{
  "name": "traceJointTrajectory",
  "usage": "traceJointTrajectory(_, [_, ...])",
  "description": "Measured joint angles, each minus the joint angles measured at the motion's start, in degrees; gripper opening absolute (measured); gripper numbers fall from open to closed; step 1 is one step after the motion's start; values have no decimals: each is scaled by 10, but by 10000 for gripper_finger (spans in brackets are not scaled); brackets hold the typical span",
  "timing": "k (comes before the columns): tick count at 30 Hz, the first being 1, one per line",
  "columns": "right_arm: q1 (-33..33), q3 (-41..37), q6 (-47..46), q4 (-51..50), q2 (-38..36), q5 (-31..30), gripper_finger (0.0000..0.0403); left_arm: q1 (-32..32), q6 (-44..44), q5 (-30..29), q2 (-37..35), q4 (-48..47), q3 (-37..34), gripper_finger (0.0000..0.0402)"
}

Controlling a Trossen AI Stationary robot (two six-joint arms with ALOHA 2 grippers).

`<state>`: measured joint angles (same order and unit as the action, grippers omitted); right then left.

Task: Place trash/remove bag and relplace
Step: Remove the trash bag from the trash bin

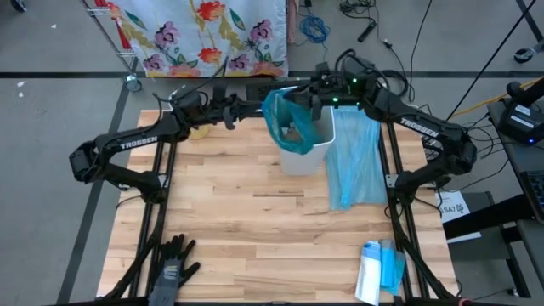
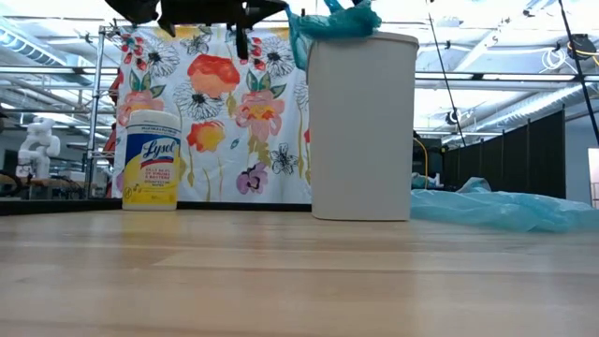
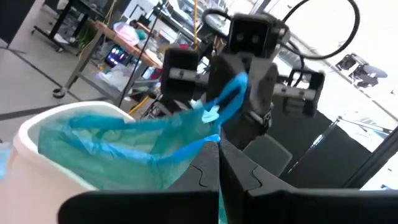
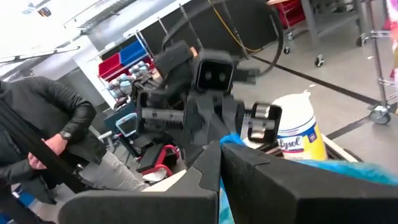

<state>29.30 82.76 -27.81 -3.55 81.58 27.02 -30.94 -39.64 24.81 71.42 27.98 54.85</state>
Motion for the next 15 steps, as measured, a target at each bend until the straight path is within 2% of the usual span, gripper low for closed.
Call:
traceJointTrajectory(6, [-18, 0, 16, 6, 17, 14, 5, -13, 0, 13, 0, -8, 26, 0])
traceJointTrajectory(9, [-22, 0, 13, 23, 28, 35, 18, -14, 0, 17, 0, -16, 37, 0])
traceJointTrajectory(15, [-24, 0, 12, 30, 46, 31, 51, -13, 0, 29, 10, -22, 50, 0])
